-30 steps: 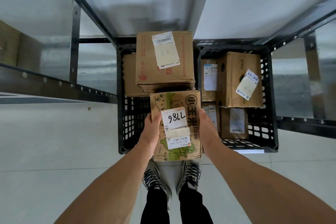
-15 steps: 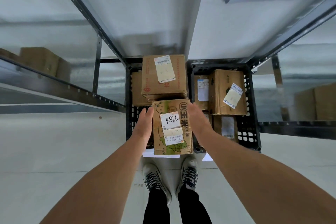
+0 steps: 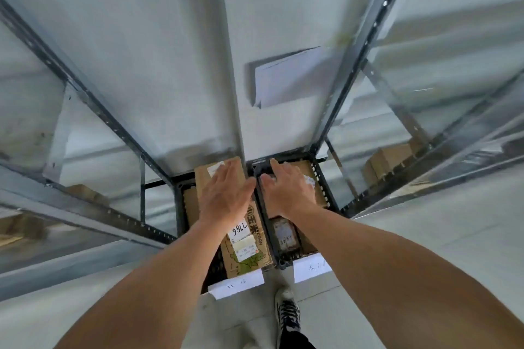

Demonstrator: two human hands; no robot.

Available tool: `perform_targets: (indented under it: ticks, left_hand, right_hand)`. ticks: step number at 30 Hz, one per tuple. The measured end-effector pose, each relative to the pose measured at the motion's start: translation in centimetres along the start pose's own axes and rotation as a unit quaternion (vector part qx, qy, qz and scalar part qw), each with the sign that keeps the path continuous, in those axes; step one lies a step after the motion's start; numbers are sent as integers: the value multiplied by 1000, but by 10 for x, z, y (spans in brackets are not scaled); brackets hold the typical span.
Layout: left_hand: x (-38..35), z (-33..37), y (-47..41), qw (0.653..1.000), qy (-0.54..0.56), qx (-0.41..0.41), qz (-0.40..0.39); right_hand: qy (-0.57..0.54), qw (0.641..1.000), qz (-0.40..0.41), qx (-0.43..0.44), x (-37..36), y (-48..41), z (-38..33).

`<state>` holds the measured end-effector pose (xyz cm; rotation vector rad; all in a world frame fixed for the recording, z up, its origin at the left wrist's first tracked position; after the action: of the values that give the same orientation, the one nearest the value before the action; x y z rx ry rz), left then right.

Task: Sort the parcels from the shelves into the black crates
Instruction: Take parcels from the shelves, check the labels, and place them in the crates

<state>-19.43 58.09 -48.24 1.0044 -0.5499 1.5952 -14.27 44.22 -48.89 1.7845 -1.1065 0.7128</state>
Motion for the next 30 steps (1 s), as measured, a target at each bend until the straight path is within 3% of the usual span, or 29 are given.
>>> perform_targets:
  ticks: [7,18,23,30]
  left_hand:
    - [9,113,34,978,-97,-184,12]
    - [-52,365,103,912,-79,-403,-4]
    - [-121,468,134,907,-57,-418,-12]
    - [-219,552,153,945,-27,-321,-53]
  right_hand:
    - [61,987,142,-50,104,99,67]
    - [93,931,311,-165,248,238,256]
    - [102,919,326,-198,300,282,365]
    - [137,932,277,-188,352,287,489]
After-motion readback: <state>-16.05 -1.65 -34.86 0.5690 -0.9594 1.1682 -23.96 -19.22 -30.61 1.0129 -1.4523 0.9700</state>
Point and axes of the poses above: each hand's wrist, its own y-axis away from the middle knuckle, its own x-axis out of the back of the hand, z = x × y, the point moved 3 cm from there along -y, towards the middle knuckle, and after that the axes turned 3 degrees about z, right-handed, at the moved point
